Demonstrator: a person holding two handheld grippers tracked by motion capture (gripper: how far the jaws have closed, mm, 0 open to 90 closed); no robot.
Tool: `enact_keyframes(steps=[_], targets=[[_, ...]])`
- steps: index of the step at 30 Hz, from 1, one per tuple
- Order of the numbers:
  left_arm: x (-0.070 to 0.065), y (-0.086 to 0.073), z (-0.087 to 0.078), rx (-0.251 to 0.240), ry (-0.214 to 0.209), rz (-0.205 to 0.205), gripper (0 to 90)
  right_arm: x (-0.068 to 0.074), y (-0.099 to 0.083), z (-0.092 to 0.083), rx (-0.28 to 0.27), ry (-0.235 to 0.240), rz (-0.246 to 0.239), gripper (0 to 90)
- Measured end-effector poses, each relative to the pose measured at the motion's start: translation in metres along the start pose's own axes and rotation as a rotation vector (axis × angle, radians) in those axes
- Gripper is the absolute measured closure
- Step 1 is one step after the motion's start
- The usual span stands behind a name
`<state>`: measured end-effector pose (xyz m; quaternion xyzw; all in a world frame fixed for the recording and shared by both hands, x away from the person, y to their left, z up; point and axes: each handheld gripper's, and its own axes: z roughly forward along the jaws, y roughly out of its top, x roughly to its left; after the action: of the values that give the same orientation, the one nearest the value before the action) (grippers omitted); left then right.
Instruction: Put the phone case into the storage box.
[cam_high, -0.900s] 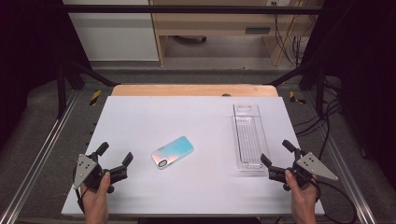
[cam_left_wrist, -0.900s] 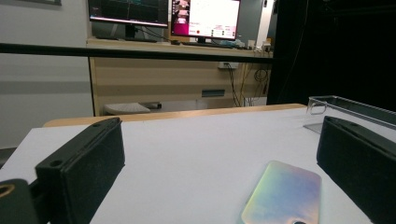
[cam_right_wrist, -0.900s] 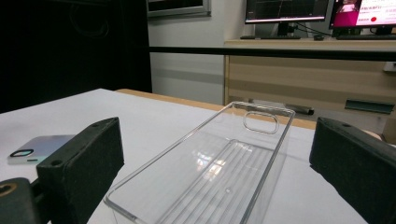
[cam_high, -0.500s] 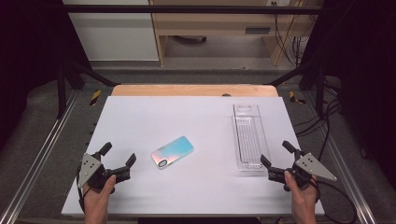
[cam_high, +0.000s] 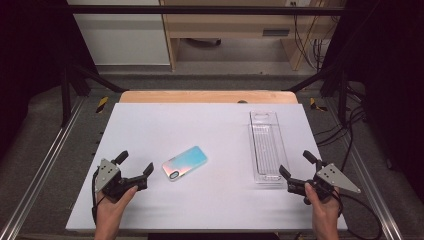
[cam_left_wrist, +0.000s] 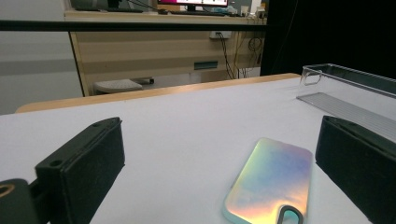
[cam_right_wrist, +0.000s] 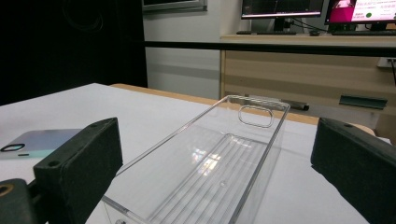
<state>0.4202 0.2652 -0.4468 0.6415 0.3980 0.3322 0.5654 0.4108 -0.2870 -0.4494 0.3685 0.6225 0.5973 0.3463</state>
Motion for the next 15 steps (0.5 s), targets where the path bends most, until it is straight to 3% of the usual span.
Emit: enact_keyframes(steps=[5, 11, 15], targets=[[-0.008, 0.008, 0.011, 0.03, -0.006, 0.034, 1.2, -0.001, 0.0, -0.002, -0.008, 0.005, 0.014, 2.0], [-0.014, 0.018, 0.031, 0.089, -0.054, 0.065, 1.2, 0.001, 0.0, -0.001, -0.007, 0.004, 0.008, 2.0], [-0.016, 0.02, 0.037, 0.116, -0.072, 0.031, 1.9, 0.001, 0.0, 0.0, -0.004, 0.001, 0.005, 2.0]])
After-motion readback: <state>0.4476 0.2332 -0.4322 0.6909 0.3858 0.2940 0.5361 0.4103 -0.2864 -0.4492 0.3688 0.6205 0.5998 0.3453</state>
